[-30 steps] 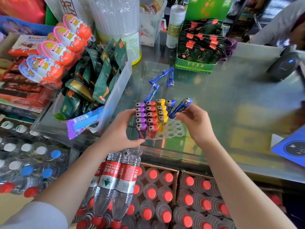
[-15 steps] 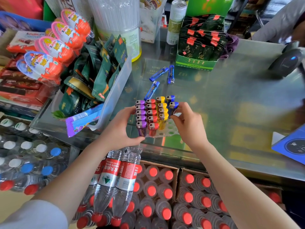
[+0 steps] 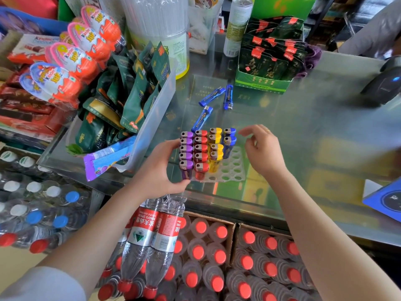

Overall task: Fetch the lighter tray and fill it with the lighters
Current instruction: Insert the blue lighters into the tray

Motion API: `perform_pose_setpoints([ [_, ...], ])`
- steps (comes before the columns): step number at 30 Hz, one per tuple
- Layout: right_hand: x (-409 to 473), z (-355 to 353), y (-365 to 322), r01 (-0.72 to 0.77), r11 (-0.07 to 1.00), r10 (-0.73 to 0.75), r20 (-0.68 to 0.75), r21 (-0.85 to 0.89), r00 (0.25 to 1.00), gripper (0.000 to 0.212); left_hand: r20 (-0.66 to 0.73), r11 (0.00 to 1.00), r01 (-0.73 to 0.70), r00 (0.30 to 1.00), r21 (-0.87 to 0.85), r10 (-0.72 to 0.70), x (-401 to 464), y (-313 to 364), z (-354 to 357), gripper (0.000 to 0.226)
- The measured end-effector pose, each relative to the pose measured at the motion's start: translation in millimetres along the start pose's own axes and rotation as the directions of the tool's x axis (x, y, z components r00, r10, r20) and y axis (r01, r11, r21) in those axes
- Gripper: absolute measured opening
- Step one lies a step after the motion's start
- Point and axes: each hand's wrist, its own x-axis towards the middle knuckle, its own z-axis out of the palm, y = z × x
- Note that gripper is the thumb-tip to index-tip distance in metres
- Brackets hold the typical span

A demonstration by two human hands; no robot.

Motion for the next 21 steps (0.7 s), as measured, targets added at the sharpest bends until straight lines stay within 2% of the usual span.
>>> perform_pose_setpoints([
  [5, 49, 18, -4, 0.036, 0.994, -0.038, -0.013, -0.102, 0.999, 0.035, -0.005, 1.0, 0.01, 1.0, -0.029, -0.01, 2, -2, 1, 0.062],
  [8, 79, 27, -6, 0.102, 0.972, -0.088, 0.075, -0.21, 0.993, 0.043, -0.048, 0.999, 0.01, 0.999, -0.041, -0.012, 1, 1, -1, 0.07],
  [10, 92, 31, -7, 0.104, 0.952, -0.061, 0.158, -0.287, 0.986, 0.056, -0.065, 0.999, 0.021, 0.998, -0.028, -0.023, 0, 2, -2, 0.072],
  [13, 92, 29, -8, 0.168, 0.865, -0.066, 0.225, -0.473, 0.972, 0.067, -0.056, 0.998, 0.039, 0.998, -0.044, -0.042, 2, -1, 0, 0.07],
  [17, 79, 21, -5, 0.272, 0.801, -0.202, 0.186, -0.534, 0.961, 0.052, -0.031, 0.998, 0.047, 0.998, -0.051, -0.049, 3, -4, 1, 0.069],
  [21, 80, 1, 3, 0.386, 0.726, -0.3, 0.243, -0.568, 0.922, 0.04, -0.031, 0.998, 0.046, 0.998, -0.032, -0.047, 1, 3, -3, 0.071],
])
